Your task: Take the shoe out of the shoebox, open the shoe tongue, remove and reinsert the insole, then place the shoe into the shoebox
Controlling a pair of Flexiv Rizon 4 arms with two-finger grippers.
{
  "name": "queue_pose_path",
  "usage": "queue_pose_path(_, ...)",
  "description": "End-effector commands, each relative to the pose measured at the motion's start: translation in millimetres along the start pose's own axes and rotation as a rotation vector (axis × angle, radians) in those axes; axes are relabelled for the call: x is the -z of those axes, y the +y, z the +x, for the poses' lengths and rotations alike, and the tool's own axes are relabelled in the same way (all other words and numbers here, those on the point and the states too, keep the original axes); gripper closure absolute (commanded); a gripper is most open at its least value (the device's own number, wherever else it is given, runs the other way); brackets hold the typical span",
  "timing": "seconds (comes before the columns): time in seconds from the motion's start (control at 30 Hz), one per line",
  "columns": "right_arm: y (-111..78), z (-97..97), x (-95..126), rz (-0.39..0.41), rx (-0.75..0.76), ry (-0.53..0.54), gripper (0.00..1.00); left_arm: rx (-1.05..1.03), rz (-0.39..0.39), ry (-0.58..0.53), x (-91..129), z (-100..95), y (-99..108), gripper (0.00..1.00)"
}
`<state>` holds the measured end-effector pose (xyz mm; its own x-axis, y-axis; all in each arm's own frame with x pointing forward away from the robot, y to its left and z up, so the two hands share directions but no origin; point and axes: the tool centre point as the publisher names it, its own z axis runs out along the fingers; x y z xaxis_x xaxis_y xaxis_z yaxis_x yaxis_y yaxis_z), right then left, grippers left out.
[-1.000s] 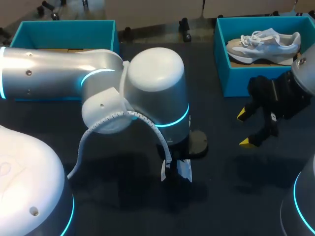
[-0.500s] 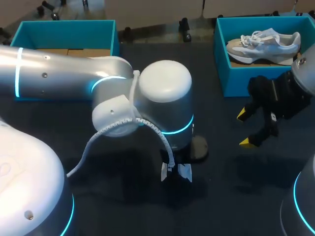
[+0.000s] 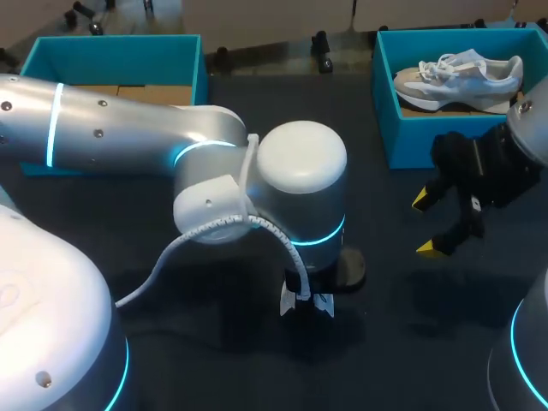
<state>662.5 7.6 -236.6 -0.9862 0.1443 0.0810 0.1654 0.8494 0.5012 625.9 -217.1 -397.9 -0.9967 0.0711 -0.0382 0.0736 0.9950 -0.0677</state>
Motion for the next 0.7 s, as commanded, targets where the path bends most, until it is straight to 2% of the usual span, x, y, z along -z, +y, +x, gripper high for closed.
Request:
queue_pose_path(0.03,-0.6,0.9,-0.8,0.000,0.000,-0.002,0.00,-0.002,-0.002,-0.003,-0.2,1.1,2.7,0.47)
queue_pose_path(0.07,-0.6,0.9,-0.8,0.000,0.000,-0.002,0.00,-0.002,-0.003,-0.003,-0.9,1.1,3.1,0.54)
queue_pose_path(0.13,-0.6,0.9,-0.8,0.000,0.000,-0.002,0.00,0.000,-0.010,0.000,-2.4,0.9,4.1,0.58)
queue_pose_path(0.23,-0.6,0.9,-0.8,0.000,0.000,-0.002,0.00,0.002,-0.019,0.014,-2.3,1.6,7.0,0.73)
queue_pose_path(0.4,-0.6,0.9,-0.8,0.000,0.000,-0.002,0.00,-0.003,-0.040,0.026,-2.8,3.6,10.2,0.86)
queue_pose_path(0.43,-0.6,0.9,-0.8,0.000,0.000,-0.002,0.00,0.000,-0.046,0.026,-3.0,3.9,10.4,0.98)
queue_pose_path(0.7,-0.6,0.9,-0.8,0.000,0.000,-0.002,0.00,-0.011,-0.106,0.059,12.0,7.4,18.1,1.00)
